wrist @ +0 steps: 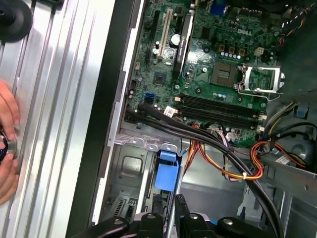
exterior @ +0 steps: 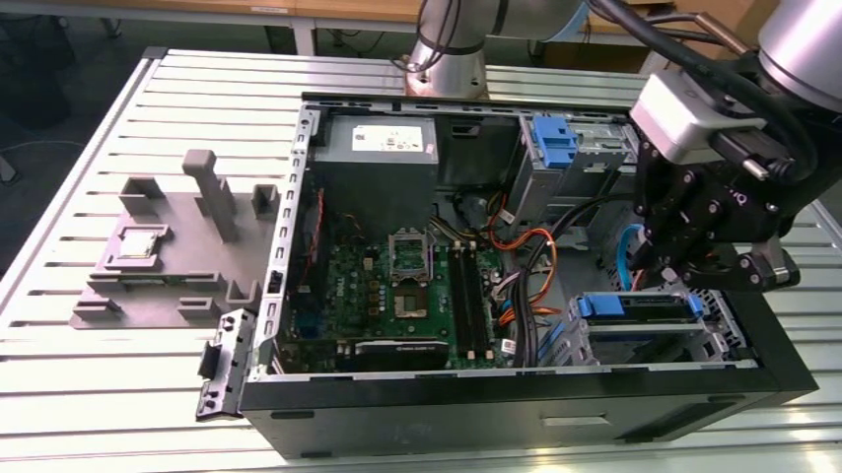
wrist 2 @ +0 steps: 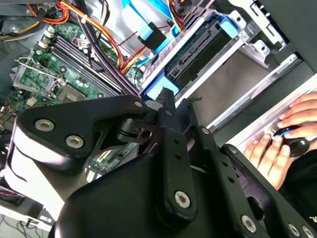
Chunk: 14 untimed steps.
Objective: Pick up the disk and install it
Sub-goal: 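Insert the first disk wire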
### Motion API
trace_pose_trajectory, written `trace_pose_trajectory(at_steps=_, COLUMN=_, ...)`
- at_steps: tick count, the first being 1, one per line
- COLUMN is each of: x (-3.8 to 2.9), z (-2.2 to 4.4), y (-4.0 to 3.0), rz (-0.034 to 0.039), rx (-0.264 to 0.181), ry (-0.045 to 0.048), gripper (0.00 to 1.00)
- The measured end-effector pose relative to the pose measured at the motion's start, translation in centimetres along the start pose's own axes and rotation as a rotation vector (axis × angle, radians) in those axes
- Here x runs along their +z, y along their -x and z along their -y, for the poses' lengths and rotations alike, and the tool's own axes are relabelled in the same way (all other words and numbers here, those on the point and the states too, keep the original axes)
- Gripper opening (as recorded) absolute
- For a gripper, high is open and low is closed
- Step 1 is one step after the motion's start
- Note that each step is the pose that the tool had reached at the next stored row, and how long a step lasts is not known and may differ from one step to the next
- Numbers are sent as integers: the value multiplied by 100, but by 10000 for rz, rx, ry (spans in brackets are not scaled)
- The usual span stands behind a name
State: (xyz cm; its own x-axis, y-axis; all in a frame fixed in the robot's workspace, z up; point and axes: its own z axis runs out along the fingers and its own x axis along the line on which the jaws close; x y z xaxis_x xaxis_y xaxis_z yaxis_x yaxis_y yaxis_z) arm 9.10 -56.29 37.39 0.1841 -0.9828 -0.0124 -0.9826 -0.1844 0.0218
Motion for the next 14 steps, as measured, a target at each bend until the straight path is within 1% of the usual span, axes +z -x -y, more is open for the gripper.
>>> trace_pose_trajectory(at_steps=8, x=0, z=8, y=-1, rz=0, rx=-7, ry=0, gripper=24)
trace_pose_trajectory(at_steps=9, x=0, z=8, y=-1, rz=0, rx=-7, ry=0, gripper=23)
trace_pose_trajectory(at_steps=10, x=0, z=8, y=-1, rz=0, rx=-7, ry=0, gripper=16)
trace_pose_trajectory(at_steps=11, x=0, z=9, y=-2, rz=-1, rx=-8, ry=0, gripper=16)
trace_pose_trajectory(at_steps=12, x=0, z=9, y=-2, rz=0, rx=-11, ry=0, gripper=10)
trace_pose_trajectory(at_steps=14, x=0, z=12, y=-2, rz=-2, rx=-67, ry=1, gripper=10)
